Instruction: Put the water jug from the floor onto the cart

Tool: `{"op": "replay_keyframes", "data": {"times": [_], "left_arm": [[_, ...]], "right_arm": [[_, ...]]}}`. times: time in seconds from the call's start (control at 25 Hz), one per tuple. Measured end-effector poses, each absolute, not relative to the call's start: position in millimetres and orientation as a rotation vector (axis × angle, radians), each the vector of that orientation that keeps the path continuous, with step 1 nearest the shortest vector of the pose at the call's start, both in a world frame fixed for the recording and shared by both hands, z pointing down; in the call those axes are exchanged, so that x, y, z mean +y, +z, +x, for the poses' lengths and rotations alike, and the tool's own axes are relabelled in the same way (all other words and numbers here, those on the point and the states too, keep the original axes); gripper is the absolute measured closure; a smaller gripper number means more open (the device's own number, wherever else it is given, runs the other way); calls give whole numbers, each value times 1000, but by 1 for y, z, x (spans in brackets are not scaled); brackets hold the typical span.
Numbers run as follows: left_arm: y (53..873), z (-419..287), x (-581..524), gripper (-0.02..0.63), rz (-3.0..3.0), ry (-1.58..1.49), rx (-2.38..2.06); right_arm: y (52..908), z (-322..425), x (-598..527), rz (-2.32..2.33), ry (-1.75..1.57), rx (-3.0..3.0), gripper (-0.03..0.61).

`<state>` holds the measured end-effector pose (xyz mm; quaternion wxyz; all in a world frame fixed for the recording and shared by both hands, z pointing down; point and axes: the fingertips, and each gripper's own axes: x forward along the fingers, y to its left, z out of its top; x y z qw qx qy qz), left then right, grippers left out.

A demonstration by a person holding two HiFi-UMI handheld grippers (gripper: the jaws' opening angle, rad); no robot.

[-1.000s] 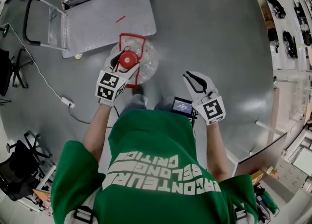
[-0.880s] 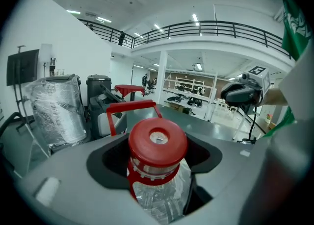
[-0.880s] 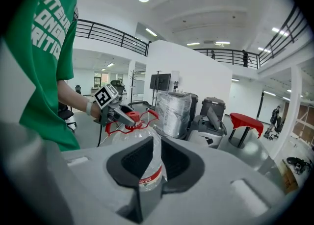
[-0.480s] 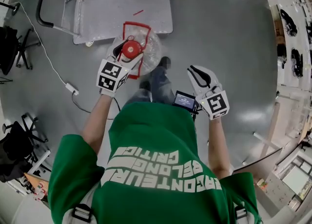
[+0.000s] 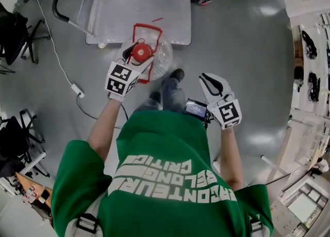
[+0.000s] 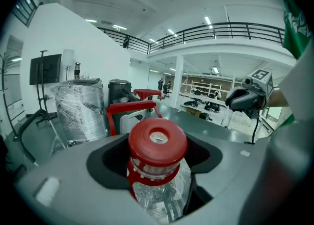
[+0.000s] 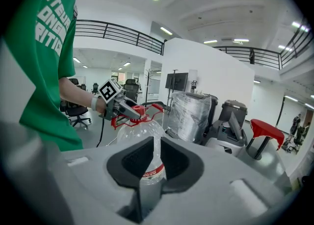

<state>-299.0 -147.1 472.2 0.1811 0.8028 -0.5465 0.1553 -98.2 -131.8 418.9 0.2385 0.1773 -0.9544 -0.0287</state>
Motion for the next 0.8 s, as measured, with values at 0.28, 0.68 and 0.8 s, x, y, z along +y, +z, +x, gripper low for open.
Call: {"op": "replay_keyframes", "data": {"times": [0.28,0.68,0.8], "left_arm": [[467,-309,-154,272,2238,424,-1597],[482,-313,-187,272,2176,459,-1613],[487,-314,-204,272,2155,476,-1617]], "right_arm": [[420,-105,-139,447,-75,-2629,548],[437,-100,-182,418,-16,-2612,555],[442,-99,-203,394,1,-2618,557]]}}
